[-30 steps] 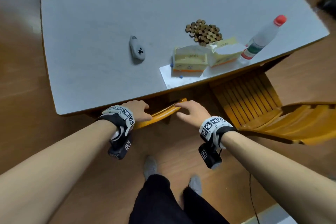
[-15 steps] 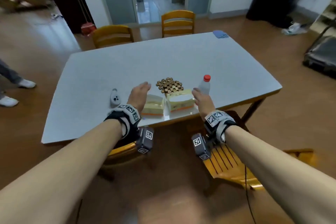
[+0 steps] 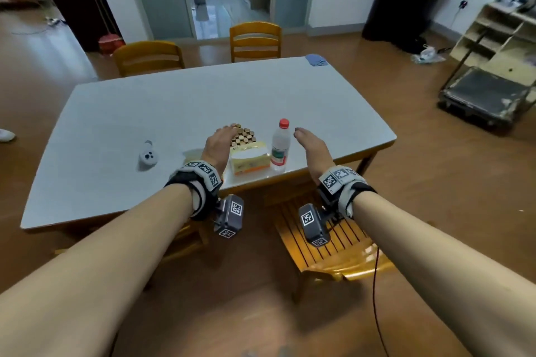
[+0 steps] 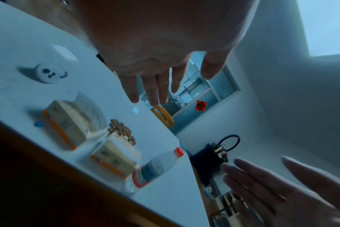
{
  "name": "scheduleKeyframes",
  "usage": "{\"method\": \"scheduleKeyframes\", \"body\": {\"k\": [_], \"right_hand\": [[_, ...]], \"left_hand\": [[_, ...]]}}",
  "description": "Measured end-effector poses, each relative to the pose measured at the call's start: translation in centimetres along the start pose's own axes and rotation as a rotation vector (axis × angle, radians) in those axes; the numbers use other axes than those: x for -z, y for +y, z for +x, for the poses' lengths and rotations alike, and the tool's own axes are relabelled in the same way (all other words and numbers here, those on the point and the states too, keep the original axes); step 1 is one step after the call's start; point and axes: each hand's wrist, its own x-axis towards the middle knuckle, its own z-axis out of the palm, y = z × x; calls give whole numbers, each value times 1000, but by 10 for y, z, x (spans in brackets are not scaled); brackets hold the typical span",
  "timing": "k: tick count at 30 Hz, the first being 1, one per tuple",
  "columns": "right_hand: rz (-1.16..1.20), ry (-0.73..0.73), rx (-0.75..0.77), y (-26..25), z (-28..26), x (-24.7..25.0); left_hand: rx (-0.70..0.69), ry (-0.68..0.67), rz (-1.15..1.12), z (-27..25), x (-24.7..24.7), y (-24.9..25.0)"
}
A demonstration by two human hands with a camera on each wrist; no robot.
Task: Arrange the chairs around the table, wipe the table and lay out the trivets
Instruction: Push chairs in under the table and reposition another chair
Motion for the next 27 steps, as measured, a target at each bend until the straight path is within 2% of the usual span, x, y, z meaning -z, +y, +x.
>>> {"method": "scheduleKeyframes", "body": {"k": [4, 7, 10, 15, 19, 22, 25, 27], "right_hand": [[-200, 8, -83, 64, -34, 59], [-322, -18, -223, 121, -63, 112], [-352, 28, -348, 179, -95, 162], [-402, 86, -435, 254, -117, 231], [-408, 52, -450, 307, -105, 267], [-517, -97, -431, 338, -93, 284], [-763, -289, -382, 363, -87, 298], [-885, -362, -307, 372, -79, 300]], "left_hand": [[105, -160, 282, -9, -55, -45], [156, -295, 277, -30, -116, -77], [211, -437, 299, -55, -182, -104], [212, -593, 403, -75, -279, -118], [238, -617, 464, -74, -339, -128], [271, -604, 568, -76, -371, -134], [322, -558, 608, -76, -396, -145], [339, -537, 612, -79, -405, -151]]}}
